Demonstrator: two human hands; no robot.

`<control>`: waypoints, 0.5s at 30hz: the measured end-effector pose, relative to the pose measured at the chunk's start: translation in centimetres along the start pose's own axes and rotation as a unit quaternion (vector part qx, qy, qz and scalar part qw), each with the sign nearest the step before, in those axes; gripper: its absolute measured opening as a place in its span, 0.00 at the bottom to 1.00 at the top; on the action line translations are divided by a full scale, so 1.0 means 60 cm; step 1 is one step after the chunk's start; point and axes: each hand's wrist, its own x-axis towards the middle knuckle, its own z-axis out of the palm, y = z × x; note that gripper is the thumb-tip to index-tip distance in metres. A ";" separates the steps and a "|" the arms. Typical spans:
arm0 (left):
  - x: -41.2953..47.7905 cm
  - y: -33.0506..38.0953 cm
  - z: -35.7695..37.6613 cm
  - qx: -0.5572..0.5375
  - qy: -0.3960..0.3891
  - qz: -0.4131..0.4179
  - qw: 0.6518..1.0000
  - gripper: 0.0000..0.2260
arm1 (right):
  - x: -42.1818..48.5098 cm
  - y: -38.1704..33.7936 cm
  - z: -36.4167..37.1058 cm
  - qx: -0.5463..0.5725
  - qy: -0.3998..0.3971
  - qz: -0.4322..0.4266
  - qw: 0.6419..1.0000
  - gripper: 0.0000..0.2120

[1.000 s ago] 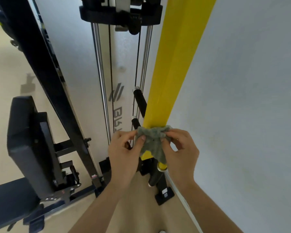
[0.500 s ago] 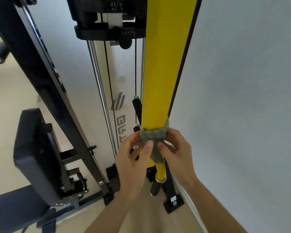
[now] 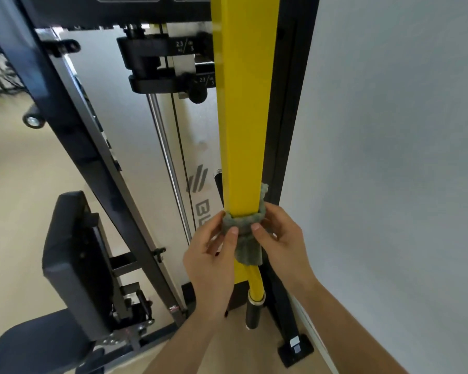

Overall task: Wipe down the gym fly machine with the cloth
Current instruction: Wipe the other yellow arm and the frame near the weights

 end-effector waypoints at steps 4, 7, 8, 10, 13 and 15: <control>0.010 0.009 -0.001 -0.006 -0.004 0.031 1.000 0.15 | 0.013 -0.021 0.005 -0.001 0.017 -0.023 1.000 0.13; 0.008 -0.002 -0.005 0.000 -0.010 0.009 1.000 0.13 | 0.008 -0.017 0.005 -0.026 0.036 -0.016 0.999 0.11; 0.005 -0.008 -0.006 0.003 -0.012 -0.008 1.000 0.12 | 0.004 -0.012 0.005 -0.036 0.043 -0.007 0.998 0.10; -0.004 -0.022 -0.008 0.018 -0.017 -0.036 0.999 0.11 | -0.007 0.001 0.006 -0.059 0.050 0.022 0.997 0.09; -0.015 -0.039 -0.013 0.032 -0.022 -0.067 0.997 0.11 | -0.024 0.025 0.005 -0.087 0.045 0.065 0.993 0.08; -0.023 -0.044 -0.016 0.014 -0.033 -0.080 0.996 0.13 | -0.036 0.038 0.004 -0.106 0.044 0.079 0.990 0.08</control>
